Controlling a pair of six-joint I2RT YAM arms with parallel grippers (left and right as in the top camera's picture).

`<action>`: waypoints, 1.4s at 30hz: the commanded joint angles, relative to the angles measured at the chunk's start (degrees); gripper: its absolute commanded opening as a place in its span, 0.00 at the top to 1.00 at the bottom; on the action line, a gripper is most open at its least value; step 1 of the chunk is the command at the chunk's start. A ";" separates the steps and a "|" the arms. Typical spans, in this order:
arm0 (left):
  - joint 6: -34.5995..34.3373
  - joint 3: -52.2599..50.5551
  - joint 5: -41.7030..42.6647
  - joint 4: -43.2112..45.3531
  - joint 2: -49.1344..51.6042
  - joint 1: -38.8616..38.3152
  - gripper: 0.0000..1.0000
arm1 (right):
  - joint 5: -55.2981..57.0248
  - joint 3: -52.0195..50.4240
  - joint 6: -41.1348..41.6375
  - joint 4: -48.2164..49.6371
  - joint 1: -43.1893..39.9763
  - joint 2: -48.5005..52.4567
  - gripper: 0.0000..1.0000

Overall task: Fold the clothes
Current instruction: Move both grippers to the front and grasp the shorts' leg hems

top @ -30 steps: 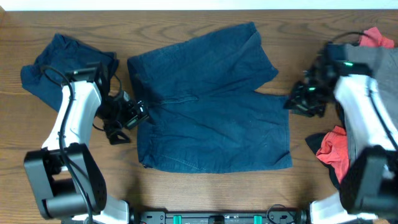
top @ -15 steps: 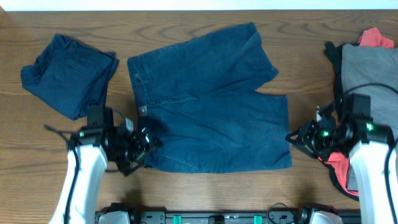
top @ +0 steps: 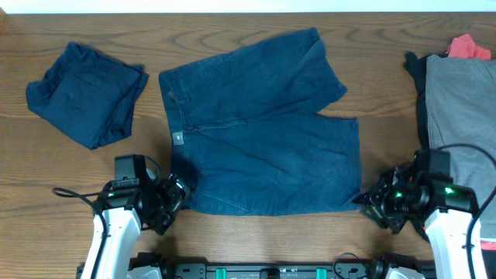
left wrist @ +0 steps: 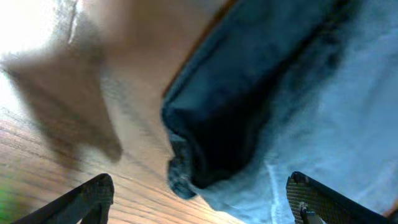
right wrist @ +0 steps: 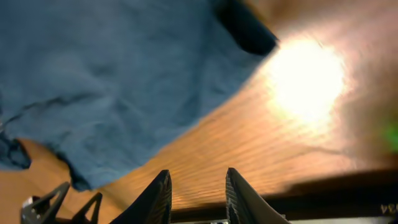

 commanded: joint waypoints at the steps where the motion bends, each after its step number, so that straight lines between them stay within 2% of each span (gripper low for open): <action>1: -1.97 -1.64 -1.25 2.03 1.51 0.11 0.15 | 1.01 -2.75 6.10 0.55 -0.15 -0.35 0.73; 6: -1.97 -1.75 -1.27 6.91 2.86 0.11 0.35 | 1.01 -4.20 6.45 1.46 -0.15 -0.35 0.74; 9: -1.97 -1.77 -1.29 8.11 3.72 0.11 0.51 | 1.03 -4.20 6.45 1.79 -0.15 -0.35 0.74; 13: -1.97 -1.77 -1.22 7.50 5.09 0.11 0.91 | 1.70 -4.20 6.45 1.88 -0.15 -0.35 0.74; 14: -1.95 -1.75 -1.22 6.82 5.20 0.11 0.94 | 2.14 -4.20 6.45 1.81 -0.15 -0.35 0.74; 27: -0.48 -1.75 -1.16 4.66 5.18 0.11 0.94 | 9.44 -5.81 10.58 -1.92 -0.15 -0.35 0.80; 30: 1.01 -1.75 -1.20 4.09 5.18 0.11 0.94 | 9.94 -7.19 12.39 1.81 -0.15 -0.35 0.75; 33: 1.99 -1.75 -1.22 3.76 5.18 0.11 0.94 | 9.94 -8.74 13.11 5.66 -0.15 -0.35 0.63; 36: 2.21 -1.75 -1.22 3.61 5.18 0.11 0.94 | 9.09 -10.47 14.49 8.83 -0.15 -0.35 0.60; 38: 2.32 -1.75 -1.22 3.61 5.18 0.11 0.94 | 9.07 -11.58 16.09 10.64 -0.15 -0.35 0.53; 42: 2.43 -1.75 -1.22 3.61 5.18 0.11 0.94 | 8.24 -13.38 16.55 14.10 -0.15 -0.35 0.50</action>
